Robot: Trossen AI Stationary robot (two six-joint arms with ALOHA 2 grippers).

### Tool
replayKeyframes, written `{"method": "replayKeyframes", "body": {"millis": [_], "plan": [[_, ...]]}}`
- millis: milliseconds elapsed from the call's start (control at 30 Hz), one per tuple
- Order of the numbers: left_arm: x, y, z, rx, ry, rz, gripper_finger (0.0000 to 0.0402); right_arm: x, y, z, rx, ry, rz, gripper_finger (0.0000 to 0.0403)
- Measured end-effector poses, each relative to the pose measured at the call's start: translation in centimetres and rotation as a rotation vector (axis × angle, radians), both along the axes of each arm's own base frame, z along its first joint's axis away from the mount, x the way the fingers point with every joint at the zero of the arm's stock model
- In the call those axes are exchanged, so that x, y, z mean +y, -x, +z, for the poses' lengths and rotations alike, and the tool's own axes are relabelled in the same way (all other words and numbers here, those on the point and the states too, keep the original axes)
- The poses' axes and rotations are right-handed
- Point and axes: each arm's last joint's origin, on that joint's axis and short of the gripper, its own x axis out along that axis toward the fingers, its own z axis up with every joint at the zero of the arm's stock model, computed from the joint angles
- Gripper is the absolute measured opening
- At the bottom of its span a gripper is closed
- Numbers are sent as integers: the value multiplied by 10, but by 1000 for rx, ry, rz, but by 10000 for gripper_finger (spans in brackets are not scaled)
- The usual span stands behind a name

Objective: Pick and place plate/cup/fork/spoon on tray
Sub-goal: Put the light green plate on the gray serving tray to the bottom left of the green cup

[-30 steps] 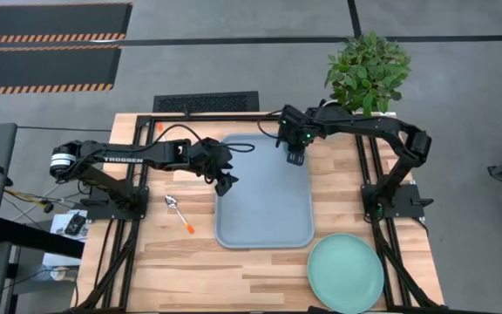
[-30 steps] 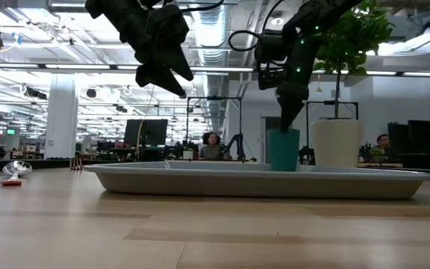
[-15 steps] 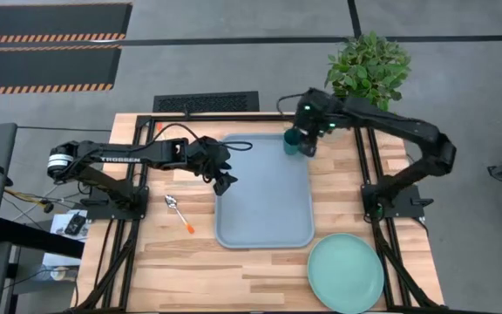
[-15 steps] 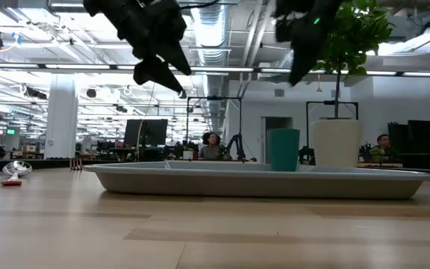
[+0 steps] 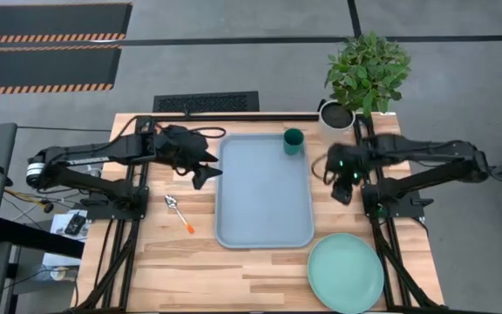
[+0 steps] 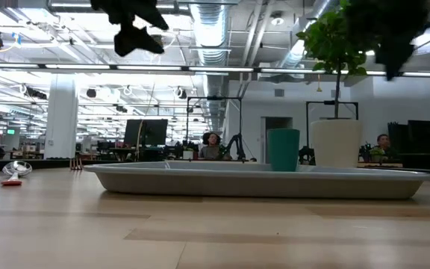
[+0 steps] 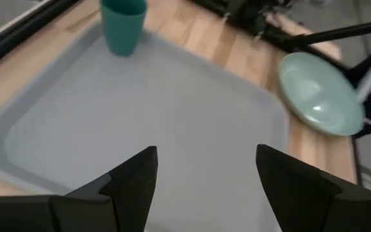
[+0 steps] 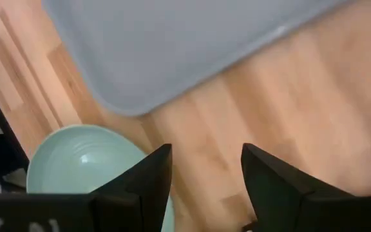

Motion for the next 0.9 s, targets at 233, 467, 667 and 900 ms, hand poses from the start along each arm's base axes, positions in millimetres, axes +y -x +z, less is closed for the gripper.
{"method": "replayKeyframes", "body": {"millis": [233, 467, 667, 900], "plan": [[-4, 7, 6, -29, 36, -60, 251, 37, -4, -31, 70, -45, 65, 210], [-4, 8, 4, -13, 55, -81, 251, 66, -22, -53, 136, -4, 275, 203], [-4, 8, 3, -4, 34, -84, 251, 81, -39, -73, 185, 16, 360, 206], [-4, 8, 3, -4, 27, -89, 251, 87, -53, -87, 182, 15, 402, 205]]}}
